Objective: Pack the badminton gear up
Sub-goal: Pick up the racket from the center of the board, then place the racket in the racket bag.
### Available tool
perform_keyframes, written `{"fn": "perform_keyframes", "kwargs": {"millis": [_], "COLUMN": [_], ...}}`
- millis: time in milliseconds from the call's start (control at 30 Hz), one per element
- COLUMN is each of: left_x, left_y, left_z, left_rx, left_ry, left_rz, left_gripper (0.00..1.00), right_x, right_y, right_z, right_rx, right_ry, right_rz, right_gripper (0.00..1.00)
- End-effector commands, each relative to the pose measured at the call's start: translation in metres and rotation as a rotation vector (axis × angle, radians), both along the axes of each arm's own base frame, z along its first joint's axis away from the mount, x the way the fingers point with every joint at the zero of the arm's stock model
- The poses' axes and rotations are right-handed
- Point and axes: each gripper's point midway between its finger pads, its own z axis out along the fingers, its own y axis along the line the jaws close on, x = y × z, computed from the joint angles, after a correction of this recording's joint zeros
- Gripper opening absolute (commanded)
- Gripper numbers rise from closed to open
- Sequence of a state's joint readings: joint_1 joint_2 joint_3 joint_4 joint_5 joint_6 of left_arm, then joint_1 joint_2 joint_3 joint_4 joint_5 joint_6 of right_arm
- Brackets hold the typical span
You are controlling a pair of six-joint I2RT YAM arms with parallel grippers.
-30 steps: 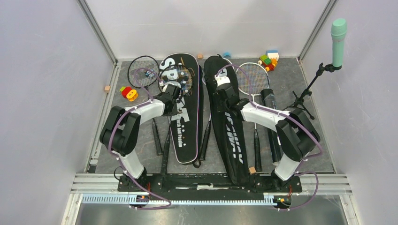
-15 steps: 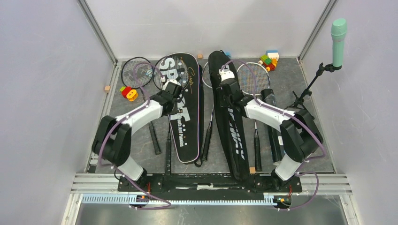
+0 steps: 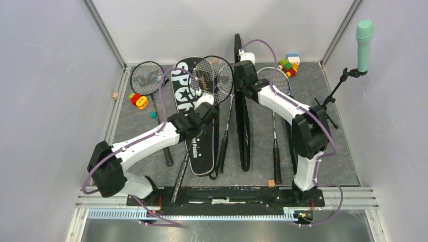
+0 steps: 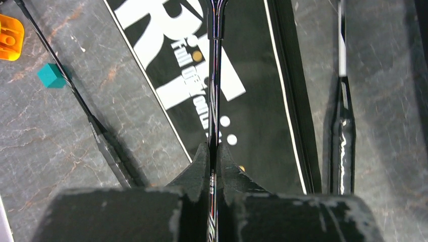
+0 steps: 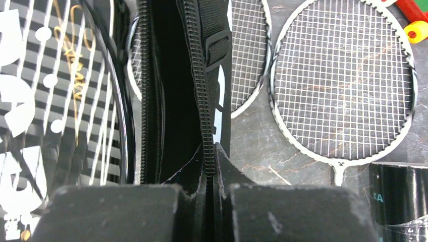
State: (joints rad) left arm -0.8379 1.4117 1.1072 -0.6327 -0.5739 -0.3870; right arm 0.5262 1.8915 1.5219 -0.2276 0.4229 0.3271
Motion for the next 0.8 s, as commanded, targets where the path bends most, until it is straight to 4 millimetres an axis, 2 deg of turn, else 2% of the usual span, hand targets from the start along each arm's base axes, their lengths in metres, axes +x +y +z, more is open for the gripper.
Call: {"fn": "perform_keyframes", "kwargs": {"millis": [0,133,300,533,767], "left_x": [-0.019,-0.034,-0.05,-0.053,-0.052], "left_y": [0.001,-0.008,-0.009,0.004,0.0], "left_z": [0.029,0.042,0.054,0.025,-0.001], "left_rx": [-0.039,-0.112,-0.141,-0.006,0.077], "left_ry": [-0.057,-0.075,-0.082,-0.006,0.052], "left_rz": [0.015,-0.031,-0.093,-0.053,-0.064], "left_gripper": [0.02,0.02,0.02,0.02,0.02], "right_x": [0.024,0.034,0.035,0.034,0.034], "right_y": [-0.018,-0.026,-0.023,-0.017,-0.013], "right_z": [0.016,0.01,0.002,0.006,0.004], "right_rx": [-0.005,-0.05,-0.039,0.012,0.026], "right_ry": [-0.014,0.018,0.03,0.011,0.016], "right_rz": [-0.098,-0.125,-0.123,-0.107,-0.089], "right_gripper": [0.0,0.0,0.0,0.0,0.0]}}
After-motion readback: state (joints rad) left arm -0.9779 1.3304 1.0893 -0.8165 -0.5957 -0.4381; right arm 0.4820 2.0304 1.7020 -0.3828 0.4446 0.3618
